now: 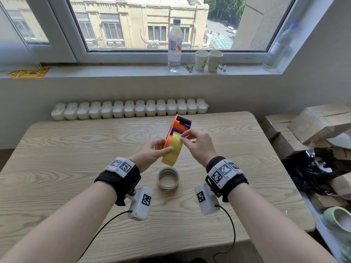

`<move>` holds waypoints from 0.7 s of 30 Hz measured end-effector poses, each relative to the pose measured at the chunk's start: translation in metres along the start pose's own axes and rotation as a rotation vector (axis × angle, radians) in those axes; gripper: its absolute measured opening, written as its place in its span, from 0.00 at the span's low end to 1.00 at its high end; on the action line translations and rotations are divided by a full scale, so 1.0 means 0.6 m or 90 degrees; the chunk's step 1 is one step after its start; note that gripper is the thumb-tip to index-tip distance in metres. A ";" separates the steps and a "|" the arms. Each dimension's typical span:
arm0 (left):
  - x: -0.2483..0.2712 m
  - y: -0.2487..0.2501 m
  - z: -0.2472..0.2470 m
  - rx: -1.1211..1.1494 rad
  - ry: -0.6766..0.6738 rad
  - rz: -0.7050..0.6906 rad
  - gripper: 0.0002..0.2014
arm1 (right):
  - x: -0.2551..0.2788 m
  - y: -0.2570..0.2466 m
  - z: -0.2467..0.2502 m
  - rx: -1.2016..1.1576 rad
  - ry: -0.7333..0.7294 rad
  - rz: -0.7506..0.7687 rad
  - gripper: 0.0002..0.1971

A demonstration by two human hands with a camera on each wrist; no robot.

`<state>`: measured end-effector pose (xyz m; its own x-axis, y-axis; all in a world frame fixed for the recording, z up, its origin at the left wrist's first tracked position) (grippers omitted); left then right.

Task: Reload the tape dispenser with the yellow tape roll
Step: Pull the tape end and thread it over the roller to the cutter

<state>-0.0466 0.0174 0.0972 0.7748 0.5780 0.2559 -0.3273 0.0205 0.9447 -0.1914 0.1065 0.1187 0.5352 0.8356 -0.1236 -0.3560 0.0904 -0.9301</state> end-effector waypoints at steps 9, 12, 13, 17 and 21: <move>0.002 0.001 -0.011 0.004 -0.020 -0.018 0.16 | 0.002 0.002 -0.001 0.042 -0.111 0.002 0.18; 0.000 0.000 -0.011 0.008 -0.016 -0.012 0.17 | 0.006 0.001 -0.003 0.047 -0.132 0.002 0.16; 0.000 0.000 -0.011 0.010 -0.015 -0.011 0.17 | 0.007 0.000 -0.002 0.047 -0.129 0.011 0.15; -0.004 0.003 -0.006 0.019 -0.002 -0.003 0.17 | 0.006 -0.001 -0.002 -0.001 -0.101 0.035 0.13; -0.005 0.003 -0.001 0.013 -0.001 -0.002 0.17 | 0.001 -0.003 -0.004 -0.059 -0.079 0.015 0.10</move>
<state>-0.0499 0.0164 0.0981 0.7773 0.5761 0.2528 -0.3131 0.0056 0.9497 -0.1885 0.1054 0.1192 0.4269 0.8979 -0.1079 -0.2926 0.0243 -0.9559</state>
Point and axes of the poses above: each hand's wrist, its own x-axis away from the middle knuckle, its own z-axis out of the back of the hand, y = z × x, the point moved 1 cm from there along -x, towards the middle knuckle, and after that the axes turned 14 degrees about -x, right-handed, at the moved point
